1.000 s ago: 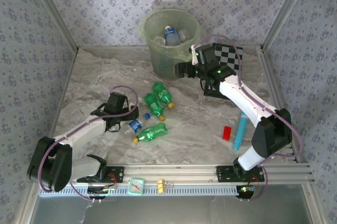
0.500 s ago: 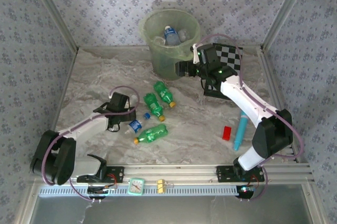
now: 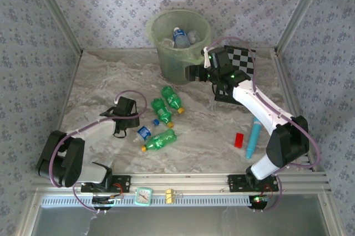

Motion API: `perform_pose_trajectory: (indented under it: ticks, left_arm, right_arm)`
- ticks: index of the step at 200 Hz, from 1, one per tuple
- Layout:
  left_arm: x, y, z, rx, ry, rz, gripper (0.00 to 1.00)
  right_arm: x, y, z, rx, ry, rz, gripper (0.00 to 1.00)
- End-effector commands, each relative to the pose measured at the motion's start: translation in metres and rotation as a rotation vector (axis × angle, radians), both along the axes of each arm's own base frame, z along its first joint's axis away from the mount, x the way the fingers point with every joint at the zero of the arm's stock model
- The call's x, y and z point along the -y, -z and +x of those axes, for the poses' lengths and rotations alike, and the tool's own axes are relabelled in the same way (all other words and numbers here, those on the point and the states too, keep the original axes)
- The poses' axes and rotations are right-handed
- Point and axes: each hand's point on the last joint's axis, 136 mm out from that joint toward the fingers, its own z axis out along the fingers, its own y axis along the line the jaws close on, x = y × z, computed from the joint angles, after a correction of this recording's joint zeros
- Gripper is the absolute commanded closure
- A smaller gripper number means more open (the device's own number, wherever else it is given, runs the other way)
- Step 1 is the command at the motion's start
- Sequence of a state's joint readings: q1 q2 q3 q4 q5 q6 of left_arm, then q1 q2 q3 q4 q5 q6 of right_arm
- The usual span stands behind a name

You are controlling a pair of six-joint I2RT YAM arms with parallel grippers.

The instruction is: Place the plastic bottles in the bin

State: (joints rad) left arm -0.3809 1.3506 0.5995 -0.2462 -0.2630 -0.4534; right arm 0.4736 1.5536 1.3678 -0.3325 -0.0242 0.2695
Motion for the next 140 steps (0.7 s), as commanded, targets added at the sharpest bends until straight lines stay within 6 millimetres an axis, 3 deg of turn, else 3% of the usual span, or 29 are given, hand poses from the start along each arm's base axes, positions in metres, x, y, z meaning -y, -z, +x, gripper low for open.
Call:
perform_pose_trajectory:
  ticks: [1, 26, 65, 94, 140]
  left_arm:
    - [-0.004, -0.016, 0.012, 0.058, -0.025, 0.006, 0.34]
    - [-0.011, -0.033, 0.016, 0.119, -0.047, 0.015, 0.38]
    - [-0.011, -0.087, 0.027, 0.277, -0.054, -0.024, 0.38]
    - [-0.001, -0.138, 0.036, 0.408, -0.021, -0.094, 0.39]
    - [0.032, -0.24, 0.053, 0.661, 0.112, -0.272, 0.43]
  right_arm:
    - [0.009, -0.009, -0.004, 0.015, 0.022, 0.01, 0.0]
    - [0.013, -0.009, -0.005, 0.019, 0.033, 0.014, 0.0]
    - [0.016, -0.007, -0.004, 0.015, 0.035, 0.04, 0.0]
    - [0.017, -0.002, -0.006, 0.006, 0.027, 0.052, 0.0]
    - [0.019, 0.004, -0.013, 0.001, 0.01, 0.087, 0.0]
